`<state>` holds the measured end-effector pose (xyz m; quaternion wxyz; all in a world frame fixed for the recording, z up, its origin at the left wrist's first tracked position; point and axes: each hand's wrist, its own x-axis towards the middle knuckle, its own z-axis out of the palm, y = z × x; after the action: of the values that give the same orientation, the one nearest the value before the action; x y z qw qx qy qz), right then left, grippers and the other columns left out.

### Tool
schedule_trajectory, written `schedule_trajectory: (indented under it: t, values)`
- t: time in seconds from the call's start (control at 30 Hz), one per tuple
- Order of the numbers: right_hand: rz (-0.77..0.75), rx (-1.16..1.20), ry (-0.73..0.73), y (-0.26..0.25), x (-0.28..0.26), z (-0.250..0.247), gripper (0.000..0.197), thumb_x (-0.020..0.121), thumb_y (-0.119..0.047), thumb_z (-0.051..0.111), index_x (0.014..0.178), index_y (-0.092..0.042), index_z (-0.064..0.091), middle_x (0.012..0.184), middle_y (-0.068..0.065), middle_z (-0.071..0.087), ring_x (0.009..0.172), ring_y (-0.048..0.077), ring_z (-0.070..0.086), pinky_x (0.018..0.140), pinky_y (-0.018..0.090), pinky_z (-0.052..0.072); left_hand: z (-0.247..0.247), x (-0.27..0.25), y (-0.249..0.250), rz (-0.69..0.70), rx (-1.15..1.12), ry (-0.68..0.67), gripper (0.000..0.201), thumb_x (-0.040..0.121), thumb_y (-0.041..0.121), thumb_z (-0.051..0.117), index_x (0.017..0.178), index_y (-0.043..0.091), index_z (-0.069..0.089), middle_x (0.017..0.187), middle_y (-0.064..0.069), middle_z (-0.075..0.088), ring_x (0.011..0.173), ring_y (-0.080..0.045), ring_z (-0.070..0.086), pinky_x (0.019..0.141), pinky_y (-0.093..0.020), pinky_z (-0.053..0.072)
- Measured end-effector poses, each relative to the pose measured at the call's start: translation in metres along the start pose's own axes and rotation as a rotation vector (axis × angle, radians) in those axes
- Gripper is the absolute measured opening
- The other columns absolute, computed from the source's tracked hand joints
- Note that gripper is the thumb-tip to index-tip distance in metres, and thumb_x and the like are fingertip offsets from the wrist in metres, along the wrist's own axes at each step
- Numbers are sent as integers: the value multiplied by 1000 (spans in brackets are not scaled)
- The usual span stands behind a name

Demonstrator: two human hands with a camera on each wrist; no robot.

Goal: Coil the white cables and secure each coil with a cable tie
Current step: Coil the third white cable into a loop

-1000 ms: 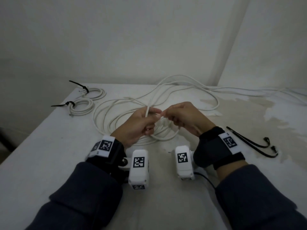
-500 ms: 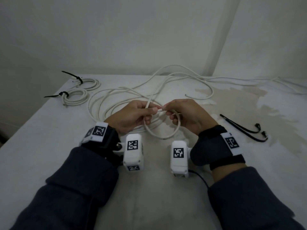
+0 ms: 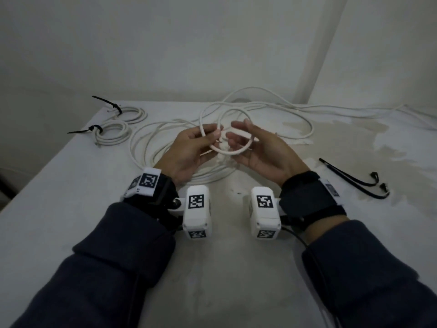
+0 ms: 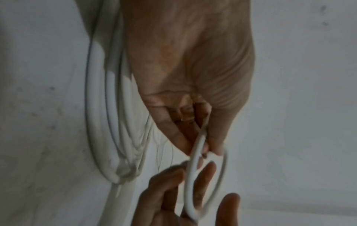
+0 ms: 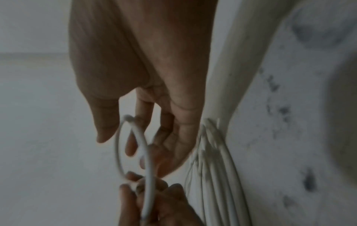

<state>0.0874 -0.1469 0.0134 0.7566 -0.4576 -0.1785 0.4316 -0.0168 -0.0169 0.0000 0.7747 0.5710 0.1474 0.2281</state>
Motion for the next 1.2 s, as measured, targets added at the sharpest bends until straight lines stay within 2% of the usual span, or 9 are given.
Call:
schedule_trajectory:
  t: [0.2,0.27,0.37,0.47,0.63,0.87,1.0,1.13,1.2]
  values:
    - [-41,-185,-38,14,2,-5,30,71,-9,74,99,-12,62,89,12,69,84,24,69,70,32,59,2,1,-6,18,85,-17,12,85,-3,61,92,6,63,80,-7,67,70,-12,64,67,-18,50]
    - [-68,-231,-41,15,3,-6,30,67,-10,76,94,-12,62,86,12,70,80,22,69,72,32,59,1,0,-6,-2,65,-31,13,85,-7,59,88,5,63,73,-3,69,64,-9,63,61,-14,48]
    - [-110,-257,-51,16,3,-7,20,77,-2,72,92,-10,62,80,10,70,74,20,69,66,28,58,0,1,-6,-30,29,-26,14,85,-8,58,85,5,63,66,1,69,58,-4,62,55,-12,47]
    - [-123,-271,-69,15,5,-8,20,80,4,68,91,-11,61,81,10,69,75,22,68,71,29,59,1,1,-5,-46,11,-22,12,85,-4,58,86,6,64,67,1,68,56,-4,60,53,-11,46]
    - [-93,-312,-161,19,5,-5,27,80,19,58,86,-6,59,74,5,72,68,19,69,62,26,58,-1,4,-5,-81,-54,9,19,84,18,62,99,9,68,84,-4,69,74,-13,63,69,-21,51]
    - [0,-417,-272,12,3,-11,30,81,19,56,92,-8,60,71,4,69,68,17,67,62,27,58,-2,5,-4,-81,-20,28,10,84,13,63,86,4,63,78,-10,58,71,-18,54,60,-21,52]
    - [-42,-374,-151,-1,5,-21,29,84,15,55,99,-8,62,76,9,68,69,20,65,67,29,58,0,5,-4,-123,-46,13,7,89,4,58,95,3,61,80,-6,64,64,-8,64,59,-14,53]
    - [-169,-227,-6,-6,10,-27,28,86,7,57,108,-9,64,81,13,68,75,21,65,80,29,55,2,3,-4,-107,-95,-45,10,88,-5,54,84,0,62,72,-4,71,68,-8,69,68,-16,56]
    - [-197,-136,14,-3,12,-22,24,86,-1,61,108,-8,64,83,10,69,76,19,66,79,27,55,3,3,-3,-91,-158,-44,11,88,-7,52,84,-1,61,75,-6,71,70,-9,70,67,-16,56]
